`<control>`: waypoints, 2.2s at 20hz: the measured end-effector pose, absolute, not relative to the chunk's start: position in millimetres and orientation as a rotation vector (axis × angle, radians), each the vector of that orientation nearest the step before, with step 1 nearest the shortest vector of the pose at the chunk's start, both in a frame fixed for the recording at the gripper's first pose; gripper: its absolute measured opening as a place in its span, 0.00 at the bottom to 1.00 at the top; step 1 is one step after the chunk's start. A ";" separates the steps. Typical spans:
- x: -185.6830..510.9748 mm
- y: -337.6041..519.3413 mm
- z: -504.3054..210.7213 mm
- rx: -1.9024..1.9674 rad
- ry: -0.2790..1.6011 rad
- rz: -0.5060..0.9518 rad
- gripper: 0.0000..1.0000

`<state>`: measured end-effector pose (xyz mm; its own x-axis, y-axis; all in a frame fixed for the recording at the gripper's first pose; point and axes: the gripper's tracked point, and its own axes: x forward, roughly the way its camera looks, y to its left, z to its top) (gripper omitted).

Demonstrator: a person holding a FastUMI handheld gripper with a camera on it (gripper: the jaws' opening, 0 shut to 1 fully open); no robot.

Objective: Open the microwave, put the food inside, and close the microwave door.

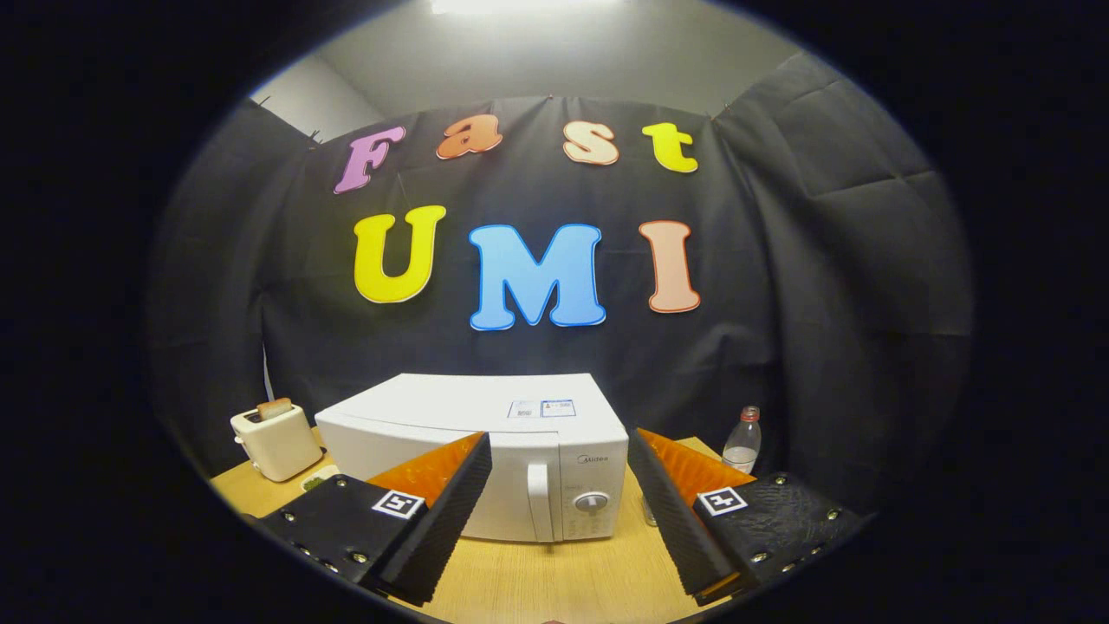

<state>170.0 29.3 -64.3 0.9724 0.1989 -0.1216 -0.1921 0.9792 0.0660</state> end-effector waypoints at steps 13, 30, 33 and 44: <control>234.9 55.5 -161.9 0.040 0.334 0.248 0.99; 249.8 79.9 -201.9 0.005 0.444 0.264 0.23; 246.7 81.7 -202.9 -0.020 0.454 0.289 0.13; 167.0 83.5 -195.2 0.009 0.504 0.280 0.22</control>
<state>167.0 83.5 -195.2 0.8382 0.2672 -0.4754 -0.2626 0.9618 0.0775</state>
